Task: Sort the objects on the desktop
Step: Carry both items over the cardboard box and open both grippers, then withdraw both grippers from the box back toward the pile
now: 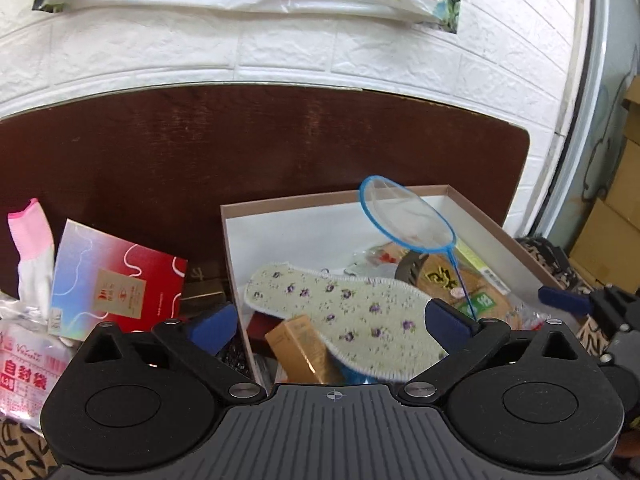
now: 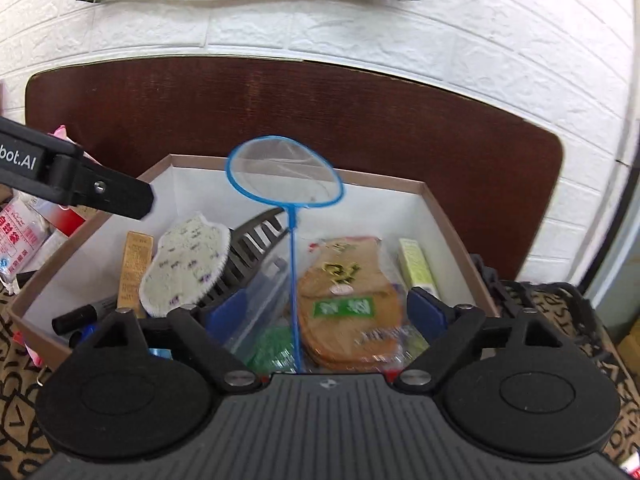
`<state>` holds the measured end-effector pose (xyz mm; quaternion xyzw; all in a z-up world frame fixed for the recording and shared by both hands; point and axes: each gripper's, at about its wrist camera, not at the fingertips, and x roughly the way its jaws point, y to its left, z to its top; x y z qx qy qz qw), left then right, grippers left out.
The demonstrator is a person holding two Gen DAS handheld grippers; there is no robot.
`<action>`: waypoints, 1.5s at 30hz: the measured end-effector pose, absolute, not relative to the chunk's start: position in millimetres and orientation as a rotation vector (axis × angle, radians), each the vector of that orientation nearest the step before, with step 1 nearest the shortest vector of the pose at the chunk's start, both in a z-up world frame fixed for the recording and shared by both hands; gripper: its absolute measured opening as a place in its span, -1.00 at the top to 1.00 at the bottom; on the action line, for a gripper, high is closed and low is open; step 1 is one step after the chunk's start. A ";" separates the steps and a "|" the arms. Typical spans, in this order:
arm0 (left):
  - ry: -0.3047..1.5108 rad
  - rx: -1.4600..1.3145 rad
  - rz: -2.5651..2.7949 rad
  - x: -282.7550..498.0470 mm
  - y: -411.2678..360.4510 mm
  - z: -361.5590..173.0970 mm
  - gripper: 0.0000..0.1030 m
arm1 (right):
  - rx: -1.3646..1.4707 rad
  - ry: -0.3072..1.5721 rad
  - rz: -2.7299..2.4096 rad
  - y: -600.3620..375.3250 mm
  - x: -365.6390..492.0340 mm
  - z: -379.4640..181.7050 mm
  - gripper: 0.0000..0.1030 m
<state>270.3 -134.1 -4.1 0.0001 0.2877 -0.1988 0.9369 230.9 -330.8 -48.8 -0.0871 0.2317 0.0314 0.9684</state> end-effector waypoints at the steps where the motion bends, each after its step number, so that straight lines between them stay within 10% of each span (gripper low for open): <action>1: 0.588 0.002 -0.402 268.2 -135.1 -4.8 -1.00 | -0.179 0.467 0.066 -331.1 228.2 -48.1 -0.68; 9: 0.581 0.004 -0.398 252.7 -135.1 -4.3 -1.00 | -0.195 0.526 0.111 -319.6 245.0 -52.7 0.12; 11: 0.575 0.017 -0.396 250.0 -133.1 -2.4 -1.00 | -0.176 0.555 0.099 -319.8 253.1 -56.5 0.96; 18: 0.560 0.000 -0.395 250.3 -128.9 2.3 -1.00 | -0.172 0.477 0.013 -324.2 256.6 -41.9 0.97; 21: 0.556 -0.009 -0.392 248.5 -127.5 1.0 -1.00 | -0.209 0.551 0.073 -322.7 262.1 -47.7 0.52; 23: 0.555 -0.010 -0.388 247.2 -126.0 -0.8 -1.00 | -0.209 0.523 0.055 -323.1 254.3 -51.0 -0.38; 29: 0.593 -0.026 -0.374 243.1 -122.9 -7.0 -1.00 | -0.197 0.470 0.061 -316.9 232.4 -47.9 -0.85; 45: 0.532 -0.019 -0.304 173.5 -94.8 8.8 -1.00 | -0.144 0.400 0.197 -268.4 162.1 -19.4 -0.99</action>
